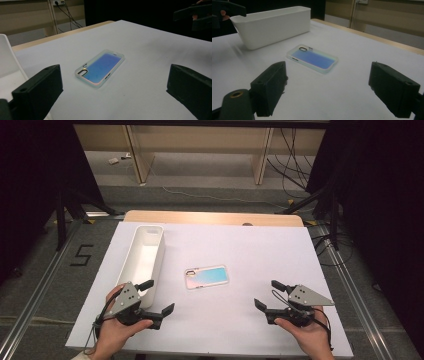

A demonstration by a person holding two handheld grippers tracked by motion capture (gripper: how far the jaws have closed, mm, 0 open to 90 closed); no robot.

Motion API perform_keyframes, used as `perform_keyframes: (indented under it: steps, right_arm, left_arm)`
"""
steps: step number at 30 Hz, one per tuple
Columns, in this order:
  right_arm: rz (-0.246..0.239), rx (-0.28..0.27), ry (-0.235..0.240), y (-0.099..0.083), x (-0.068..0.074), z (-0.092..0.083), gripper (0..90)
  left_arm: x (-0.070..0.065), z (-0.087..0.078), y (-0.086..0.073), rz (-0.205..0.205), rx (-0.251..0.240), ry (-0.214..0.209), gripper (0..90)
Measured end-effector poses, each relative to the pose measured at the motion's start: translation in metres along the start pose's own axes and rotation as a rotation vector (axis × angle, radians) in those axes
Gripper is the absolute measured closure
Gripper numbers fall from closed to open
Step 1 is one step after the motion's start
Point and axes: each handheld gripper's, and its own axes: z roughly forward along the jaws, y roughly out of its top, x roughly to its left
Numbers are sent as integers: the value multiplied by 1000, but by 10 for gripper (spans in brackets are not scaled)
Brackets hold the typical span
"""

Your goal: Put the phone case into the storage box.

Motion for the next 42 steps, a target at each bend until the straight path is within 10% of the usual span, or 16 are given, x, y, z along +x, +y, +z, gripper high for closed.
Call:
perform_keyframes:
  steps: [13,17,21,34,42]
  right_arm:
    - [-6,-28,8,0,-1,1,286]
    - [-65,2,10,9,-2,3,716]
    - [-64,33,6,17,-3,9,900]
    - [-126,220,81,50,-6,108,900]
    - [-127,284,75,47,-9,140,900]
  left_arm:
    - [-1,0,0,1,-4,1,6]
    - [-1,-2,1,9,-8,5,15]
    - [-1,-2,0,9,-7,2,20]
    - [-2,-3,0,2,1,6,28]
    - [-2,-2,-1,2,-1,-1,30]
